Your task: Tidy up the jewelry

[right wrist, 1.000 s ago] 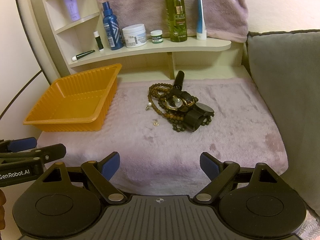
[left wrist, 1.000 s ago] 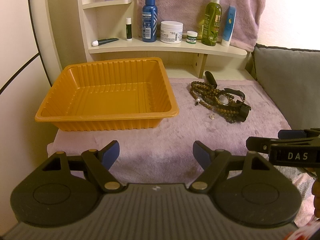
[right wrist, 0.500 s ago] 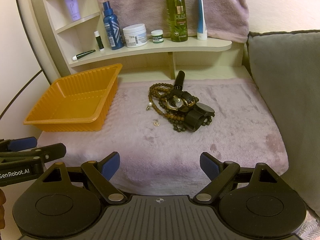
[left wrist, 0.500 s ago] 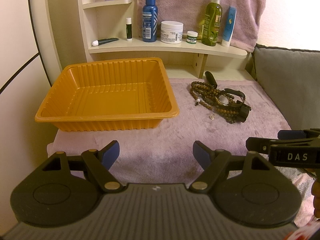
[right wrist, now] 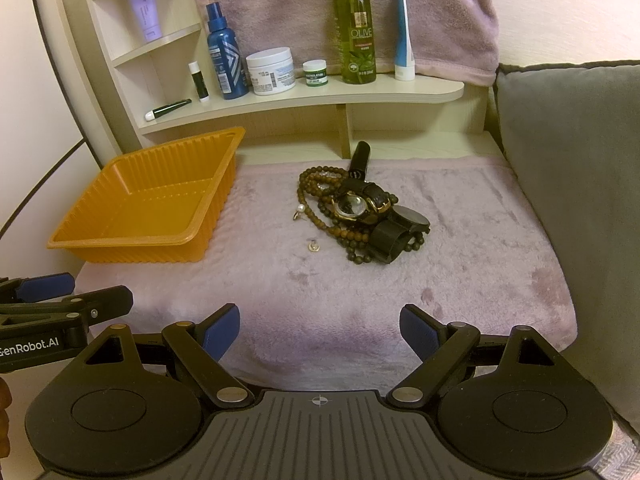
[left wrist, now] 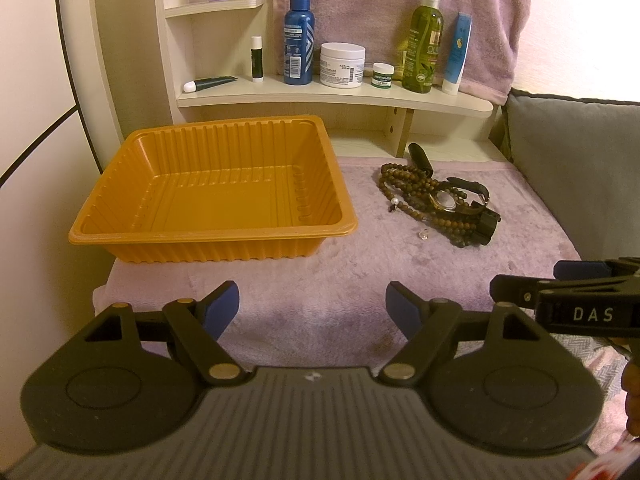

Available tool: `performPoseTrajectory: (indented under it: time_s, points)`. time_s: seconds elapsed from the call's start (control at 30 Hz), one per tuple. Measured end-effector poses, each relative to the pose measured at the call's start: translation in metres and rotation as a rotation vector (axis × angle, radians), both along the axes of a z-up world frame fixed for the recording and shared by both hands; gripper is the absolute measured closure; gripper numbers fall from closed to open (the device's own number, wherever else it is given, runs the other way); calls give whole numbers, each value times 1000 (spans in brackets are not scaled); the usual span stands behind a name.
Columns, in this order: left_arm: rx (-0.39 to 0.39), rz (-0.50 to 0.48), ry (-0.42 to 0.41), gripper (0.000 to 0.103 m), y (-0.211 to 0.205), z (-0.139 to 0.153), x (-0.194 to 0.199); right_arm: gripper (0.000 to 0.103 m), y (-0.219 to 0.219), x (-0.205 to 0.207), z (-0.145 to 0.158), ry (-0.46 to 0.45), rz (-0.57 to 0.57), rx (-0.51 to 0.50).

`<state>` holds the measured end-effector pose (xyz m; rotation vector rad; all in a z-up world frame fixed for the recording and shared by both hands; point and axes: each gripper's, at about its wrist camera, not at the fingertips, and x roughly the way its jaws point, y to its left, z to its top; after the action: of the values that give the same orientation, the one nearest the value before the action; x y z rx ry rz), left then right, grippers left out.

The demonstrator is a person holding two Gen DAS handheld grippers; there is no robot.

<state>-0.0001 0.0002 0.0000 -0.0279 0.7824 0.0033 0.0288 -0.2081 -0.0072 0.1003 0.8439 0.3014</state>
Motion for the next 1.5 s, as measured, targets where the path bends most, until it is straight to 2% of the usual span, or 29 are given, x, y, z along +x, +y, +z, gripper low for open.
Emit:
performPoseTrajectory:
  time_s: [0.77,1.13,1.3,1.5]
  points:
    - [-10,1,7,24,1,1,1,16,0,0,1,1,1,0]
    - [-49,19,3,24,10,-1,3,16,1,1,-4,-6,-4,8]
    - [-67,58,-6,24,22,-3,3,16,-4,8,-9,-28,-14,33]
    - [-83,160,-50,24,53,-8,1,16,-8,16,-14,-49,-19,81]
